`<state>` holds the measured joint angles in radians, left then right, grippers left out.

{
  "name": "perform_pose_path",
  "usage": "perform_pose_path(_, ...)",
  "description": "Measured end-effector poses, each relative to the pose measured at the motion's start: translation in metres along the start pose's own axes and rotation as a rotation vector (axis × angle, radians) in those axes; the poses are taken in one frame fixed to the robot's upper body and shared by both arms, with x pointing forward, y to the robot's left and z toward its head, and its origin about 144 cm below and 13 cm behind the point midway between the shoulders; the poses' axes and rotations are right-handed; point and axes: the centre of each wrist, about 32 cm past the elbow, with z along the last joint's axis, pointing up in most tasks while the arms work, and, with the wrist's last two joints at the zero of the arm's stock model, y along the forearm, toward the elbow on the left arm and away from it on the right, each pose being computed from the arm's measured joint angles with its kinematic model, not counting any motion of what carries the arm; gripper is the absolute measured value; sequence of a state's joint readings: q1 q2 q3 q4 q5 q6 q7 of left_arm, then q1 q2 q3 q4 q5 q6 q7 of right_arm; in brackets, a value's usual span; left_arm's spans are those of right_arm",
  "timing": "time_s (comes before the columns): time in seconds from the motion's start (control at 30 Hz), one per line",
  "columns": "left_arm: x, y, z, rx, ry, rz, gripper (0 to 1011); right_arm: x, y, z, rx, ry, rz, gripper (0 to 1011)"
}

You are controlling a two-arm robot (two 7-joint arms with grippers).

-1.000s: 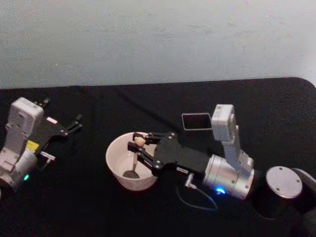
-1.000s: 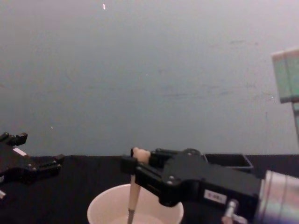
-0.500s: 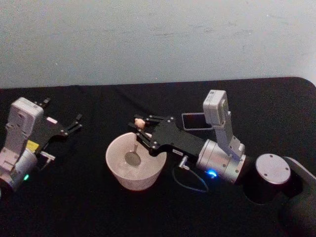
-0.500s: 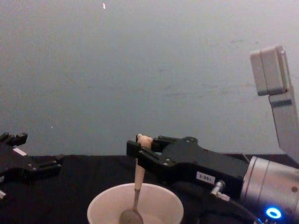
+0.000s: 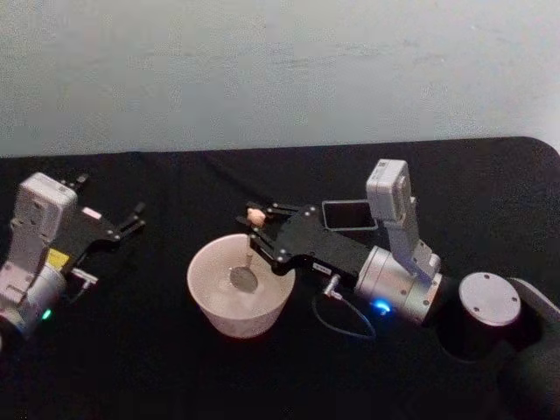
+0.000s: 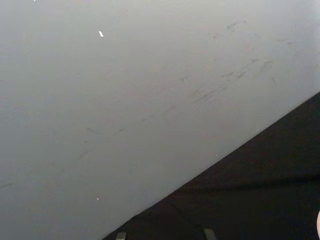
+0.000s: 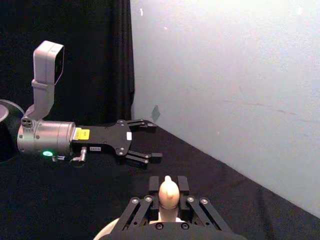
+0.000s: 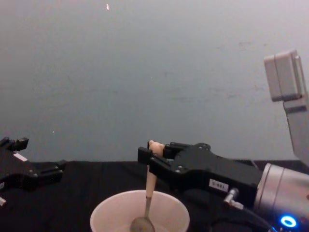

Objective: Pick up the stirring spoon with one hand, stir inside the cup, then place it back in its original position.

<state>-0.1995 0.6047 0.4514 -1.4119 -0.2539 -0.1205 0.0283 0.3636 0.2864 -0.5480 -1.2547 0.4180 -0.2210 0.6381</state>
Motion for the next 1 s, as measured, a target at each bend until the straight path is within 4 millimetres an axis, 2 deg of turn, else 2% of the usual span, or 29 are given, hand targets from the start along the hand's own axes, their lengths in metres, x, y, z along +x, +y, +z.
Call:
perform_pose_path(0.73, 0.0, 0.0, 0.0, 0.0, 0.0, 0.0, 1001, 0.001, -0.002, 0.007, 0.01, -0.002, 0.002, 207)
perform_pose_path(0.93, 0.0, 0.0, 0.0, 0.0, 0.0, 0.0, 1001, 0.002, -0.006, 0.024, 0.041, 0.002, -0.007, 207)
perform_pose_path(1.0, 0.0, 0.0, 0.0, 0.0, 0.0, 0.0, 1001, 0.004, -0.009, 0.037, 0.069, -0.001, -0.013, 207)
